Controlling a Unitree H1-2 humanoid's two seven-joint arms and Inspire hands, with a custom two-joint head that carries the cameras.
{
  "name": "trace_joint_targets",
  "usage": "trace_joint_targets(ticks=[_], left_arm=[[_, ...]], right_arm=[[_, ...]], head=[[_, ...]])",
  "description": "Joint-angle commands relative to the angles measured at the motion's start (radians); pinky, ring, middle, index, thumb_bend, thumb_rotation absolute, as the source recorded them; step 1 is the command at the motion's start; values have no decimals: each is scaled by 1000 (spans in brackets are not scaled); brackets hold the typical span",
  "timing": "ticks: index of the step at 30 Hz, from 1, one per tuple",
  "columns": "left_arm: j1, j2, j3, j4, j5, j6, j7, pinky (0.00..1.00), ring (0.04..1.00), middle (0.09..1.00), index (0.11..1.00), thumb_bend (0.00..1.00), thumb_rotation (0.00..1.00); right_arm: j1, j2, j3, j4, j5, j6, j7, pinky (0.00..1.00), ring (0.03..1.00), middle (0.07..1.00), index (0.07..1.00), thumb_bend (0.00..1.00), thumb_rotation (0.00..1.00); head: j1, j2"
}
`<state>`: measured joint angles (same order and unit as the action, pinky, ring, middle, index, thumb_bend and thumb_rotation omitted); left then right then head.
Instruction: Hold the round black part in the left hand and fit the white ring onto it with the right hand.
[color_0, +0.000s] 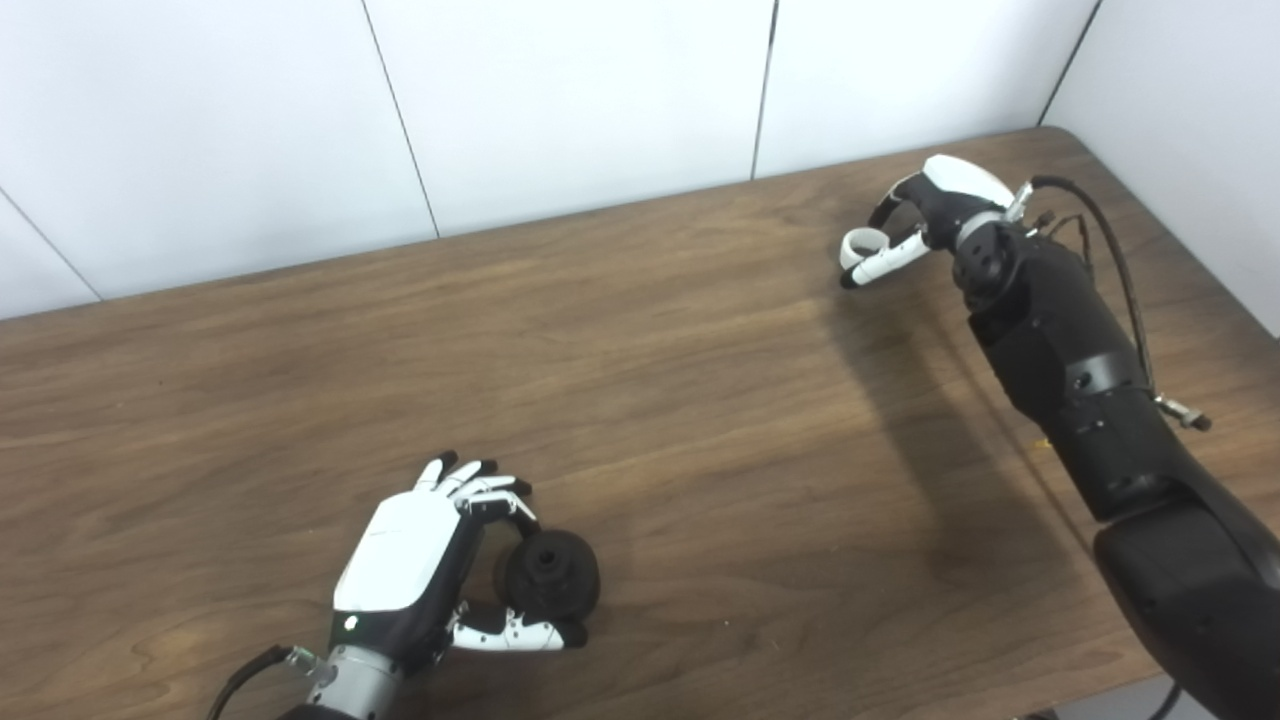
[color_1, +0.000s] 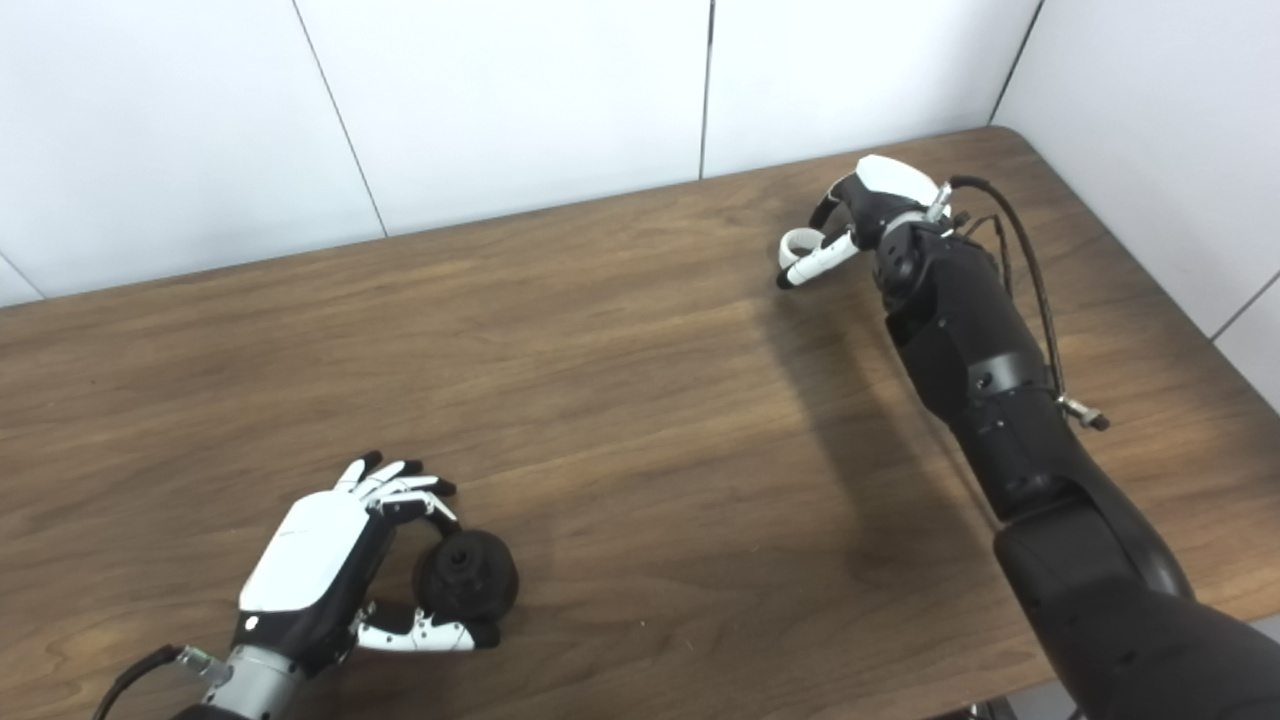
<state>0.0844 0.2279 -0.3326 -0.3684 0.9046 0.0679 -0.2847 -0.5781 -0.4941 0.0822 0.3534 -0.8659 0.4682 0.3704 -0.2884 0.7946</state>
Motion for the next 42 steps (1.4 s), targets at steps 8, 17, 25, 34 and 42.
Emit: trace_joint_targets(ticks=[8,17,25,34,42], left_arm=[[12,29,10,-1,21,22,-27,1000,899,773,482,525,55],[10,29,10,-6,24,26,-34,1000,902,772,482,525,55],[10,27,11,-4,23,23,-29,1000,897,769,482,525,55],[8,24,12,-4,20,28,-34,1000,901,771,482,525,55],[4,16,5,1,32,29,-30,1000,903,772,481,525,55]], right_arm=[[-50,-12,-27,-15,0,1,-18,828,970,893,657,773,307],[-47,-8,-41,-16,8,1,-27,848,952,884,629,780,284],[-42,8,-67,-19,24,1,-49,828,855,773,487,525,140],[-30,1,-55,-22,47,1,-78,759,801,731,486,524,135],[-18,-33,-5,-104,90,-33,-86,856,898,817,486,524,134]], head=[[2,5],[2,7],[1,9],[2,7],[16,6]])
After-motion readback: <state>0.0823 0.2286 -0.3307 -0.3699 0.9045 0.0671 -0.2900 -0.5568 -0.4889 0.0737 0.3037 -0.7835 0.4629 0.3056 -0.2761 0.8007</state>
